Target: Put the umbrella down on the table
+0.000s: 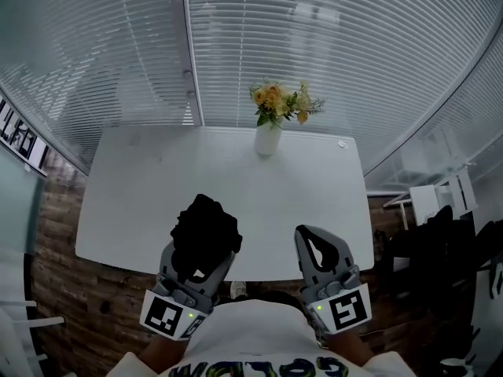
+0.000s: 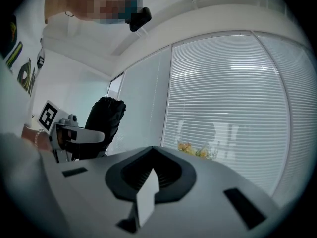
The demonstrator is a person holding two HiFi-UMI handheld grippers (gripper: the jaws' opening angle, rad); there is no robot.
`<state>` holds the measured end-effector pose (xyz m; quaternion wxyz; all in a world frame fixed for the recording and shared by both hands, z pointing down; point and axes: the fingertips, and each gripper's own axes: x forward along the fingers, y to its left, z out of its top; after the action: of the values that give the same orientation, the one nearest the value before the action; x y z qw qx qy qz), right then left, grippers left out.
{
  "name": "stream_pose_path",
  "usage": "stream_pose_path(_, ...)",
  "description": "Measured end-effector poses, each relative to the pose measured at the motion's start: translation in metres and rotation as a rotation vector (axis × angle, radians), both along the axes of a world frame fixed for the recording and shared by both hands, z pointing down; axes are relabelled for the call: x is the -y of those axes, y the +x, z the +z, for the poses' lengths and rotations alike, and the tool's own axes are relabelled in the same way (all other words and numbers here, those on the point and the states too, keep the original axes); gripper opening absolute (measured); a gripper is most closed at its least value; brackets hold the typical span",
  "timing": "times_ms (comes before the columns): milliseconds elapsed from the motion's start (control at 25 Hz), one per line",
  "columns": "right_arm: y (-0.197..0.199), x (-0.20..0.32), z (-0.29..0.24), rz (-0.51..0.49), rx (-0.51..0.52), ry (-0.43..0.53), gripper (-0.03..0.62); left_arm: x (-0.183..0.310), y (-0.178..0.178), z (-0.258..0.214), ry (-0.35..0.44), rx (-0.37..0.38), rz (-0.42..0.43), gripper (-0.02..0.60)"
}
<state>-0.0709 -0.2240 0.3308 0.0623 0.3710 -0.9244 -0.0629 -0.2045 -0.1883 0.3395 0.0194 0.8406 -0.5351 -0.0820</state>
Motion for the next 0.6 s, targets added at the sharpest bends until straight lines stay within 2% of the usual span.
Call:
stream_pose_path(320, 0.013, 0.028, 0.004, 0.017, -0.013, 0.004, 0.009, 0.027, 0.010, 0.002, -0.003, 0.010, 0.022, 0.268)
stream_pose_path(600, 0.033, 0.032, -0.001, 0.011, 0.001, -0.005, 0.009, 0.033, 0.033, -0.010, 0.007, 0.020, 0.024, 0.268)
